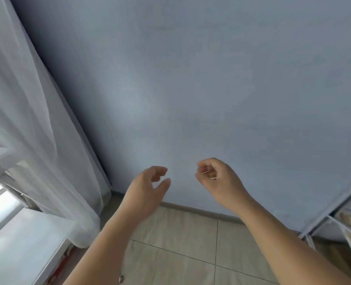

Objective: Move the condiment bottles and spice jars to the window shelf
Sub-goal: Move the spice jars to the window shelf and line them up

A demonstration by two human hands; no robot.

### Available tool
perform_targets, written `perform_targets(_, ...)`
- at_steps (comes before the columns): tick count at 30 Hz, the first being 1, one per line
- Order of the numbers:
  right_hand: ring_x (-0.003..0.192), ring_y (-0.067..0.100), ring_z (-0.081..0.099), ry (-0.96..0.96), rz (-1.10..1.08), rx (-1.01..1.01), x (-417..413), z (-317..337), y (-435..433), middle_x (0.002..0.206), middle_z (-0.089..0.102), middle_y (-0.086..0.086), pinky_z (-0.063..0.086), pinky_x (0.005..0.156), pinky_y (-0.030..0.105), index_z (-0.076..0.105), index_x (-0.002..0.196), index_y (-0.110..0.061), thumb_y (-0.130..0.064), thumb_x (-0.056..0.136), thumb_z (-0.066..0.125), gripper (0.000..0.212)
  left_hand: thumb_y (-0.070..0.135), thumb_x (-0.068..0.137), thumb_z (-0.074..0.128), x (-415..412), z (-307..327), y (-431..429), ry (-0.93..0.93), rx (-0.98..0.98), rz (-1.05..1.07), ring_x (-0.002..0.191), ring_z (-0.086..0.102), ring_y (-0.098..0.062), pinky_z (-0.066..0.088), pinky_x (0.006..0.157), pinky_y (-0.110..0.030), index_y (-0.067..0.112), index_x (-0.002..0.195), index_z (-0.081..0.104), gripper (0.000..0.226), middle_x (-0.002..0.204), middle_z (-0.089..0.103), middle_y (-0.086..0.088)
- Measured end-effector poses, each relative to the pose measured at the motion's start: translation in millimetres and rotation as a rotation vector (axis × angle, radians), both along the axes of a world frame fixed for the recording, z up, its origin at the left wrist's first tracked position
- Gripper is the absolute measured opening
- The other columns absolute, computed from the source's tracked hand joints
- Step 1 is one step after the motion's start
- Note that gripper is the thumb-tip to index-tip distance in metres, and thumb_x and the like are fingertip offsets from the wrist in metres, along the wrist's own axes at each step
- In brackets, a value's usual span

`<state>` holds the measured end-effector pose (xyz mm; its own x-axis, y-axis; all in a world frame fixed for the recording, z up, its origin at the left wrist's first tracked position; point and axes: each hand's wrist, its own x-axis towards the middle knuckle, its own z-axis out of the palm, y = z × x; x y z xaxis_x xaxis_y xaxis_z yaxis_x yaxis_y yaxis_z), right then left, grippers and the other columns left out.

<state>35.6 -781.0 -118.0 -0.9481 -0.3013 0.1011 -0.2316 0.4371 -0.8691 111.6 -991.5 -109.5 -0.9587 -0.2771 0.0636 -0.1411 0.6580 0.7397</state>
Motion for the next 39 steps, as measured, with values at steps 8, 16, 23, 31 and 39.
perform_targets(8,0.092,-0.003,0.065,-0.027,-0.178,-0.047,24,-3,166,0.102,0.071,-0.015,0.048,0.075,0.016,0.066,0.112,-0.032,-0.028,0.094,0.07,0.019,0.04,0.097,0.061,-14,-2,152,-0.007,-0.024,-0.181,0.116,0.06,0.003,0.044,0.096,-0.021,0.036,0.129,0.062,0.032,0.124,0.063,0.025)
perform_targets(16,0.09,-0.012,0.063,-0.062,-0.385,-0.058,59,-15,313,0.105,0.07,-0.016,0.05,0.079,0.018,0.064,0.114,-0.032,-0.028,0.092,0.073,0.024,0.038,0.097,0.063,-34,-9,296,-0.019,-0.025,-0.416,0.113,0.061,0.005,0.045,0.095,-0.02,0.035,0.127,0.062,0.03,0.121,0.064,0.026)
perform_targets(23,0.091,-0.011,0.063,-0.074,-0.552,-0.052,66,-14,408,0.11,0.069,-0.014,0.05,0.074,0.009,0.064,0.119,-0.028,-0.024,0.093,0.074,0.029,0.036,0.098,0.062,-65,-12,399,-0.023,0.026,-0.589,0.114,0.06,0.006,0.044,0.094,-0.019,0.035,0.128,0.062,0.03,0.123,0.064,0.025)
perform_targets(31,0.094,-0.015,0.062,-0.092,-0.635,-0.014,34,-3,501,0.113,0.068,-0.015,0.048,0.078,0.009,0.063,0.124,-0.029,-0.027,0.092,0.075,0.034,0.037,0.098,0.062,-124,-16,500,-0.013,0.102,-0.692,0.114,0.06,0.006,0.044,0.094,-0.019,0.035,0.128,0.062,0.03,0.123,0.064,0.025)
perform_targets(39,0.1,-0.008,0.061,-0.097,-0.699,0.029,18,6,571,0.114,0.067,-0.019,0.05,0.087,0.018,0.061,0.123,-0.033,-0.027,0.094,0.072,0.031,0.036,0.098,0.061,-161,-3,588,-0.02,0.13,-0.803,0.116,0.06,0.004,0.042,0.093,-0.018,0.034,0.13,0.061,0.031,0.124,0.064,0.025)
